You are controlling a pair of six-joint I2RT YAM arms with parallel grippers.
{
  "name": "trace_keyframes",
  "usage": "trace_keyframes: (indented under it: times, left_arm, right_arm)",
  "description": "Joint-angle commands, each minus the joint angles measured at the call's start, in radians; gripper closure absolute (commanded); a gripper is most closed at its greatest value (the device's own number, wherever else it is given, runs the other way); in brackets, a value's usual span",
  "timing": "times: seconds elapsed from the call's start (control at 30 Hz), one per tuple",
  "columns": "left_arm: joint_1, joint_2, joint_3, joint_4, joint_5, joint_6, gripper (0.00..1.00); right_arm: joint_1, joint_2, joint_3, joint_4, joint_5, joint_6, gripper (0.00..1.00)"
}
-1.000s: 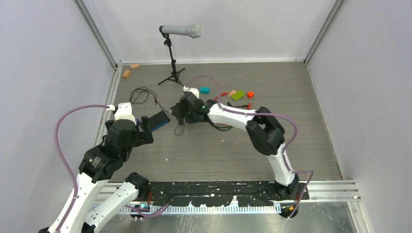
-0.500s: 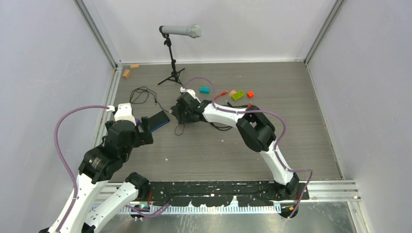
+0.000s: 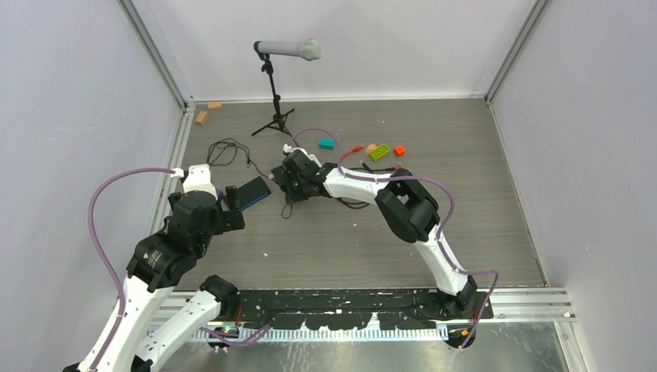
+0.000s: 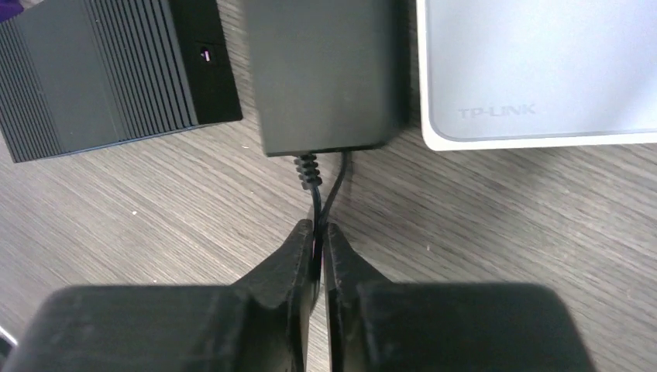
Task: Insert the plug into the switch port
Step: Adjust the power at the center of the board.
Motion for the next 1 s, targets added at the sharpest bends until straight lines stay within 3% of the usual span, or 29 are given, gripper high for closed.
trace_keyframes:
  times: [0.0, 0.03, 0.2, 0.5, 0.63, 0.8, 0.9, 0.97]
  left_arm:
    - [0.006, 0.008, 0.0, 0.032, -0.001, 0.015, 0.0]
    - [0.008, 0.008, -0.001, 0.032, -0.001, 0.015, 0.0]
    - [0.008, 0.0, -0.003, 0.032, -0.007, 0.013, 0.0]
    - [0.013, 0.006, -0.01, 0.043, 0.012, 0.02, 0.0]
    - [0.021, 0.022, -0.008, 0.048, 0.031, 0.028, 0.0]
    - [0.027, 0.018, -0.012, 0.051, 0.036, 0.029, 0.0]
    - [0.03, 0.019, -0.011, 0.053, 0.039, 0.029, 0.0]
    - [0.032, 0.021, -0.011, 0.054, 0.044, 0.029, 0.0]
  right_arm:
    - [0.009, -0.037, -0.076, -0.051, 0.117, -0.012, 0.95]
    - [0.009, -0.078, -0.085, -0.052, 0.153, -0.02, 0.99]
    - [0.009, -0.303, -0.191, -0.065, 0.249, -0.053, 0.99]
    - [0.009, -0.859, -0.751, -0.066, 0.383, 0.078, 0.99]
    - [0.003, -1.151, -0.887, -0.311, 0.644, 0.192, 0.99]
    - [-0.069, -1.479, -0.868, -0.709, 0.929, 0.378, 1.0]
    - [-0.111, -1.615, -0.842, -0.816, 0.999, 0.426, 0.99]
    - [-0.117, -1.664, -0.84, -0.826, 1.01, 0.438, 0.93]
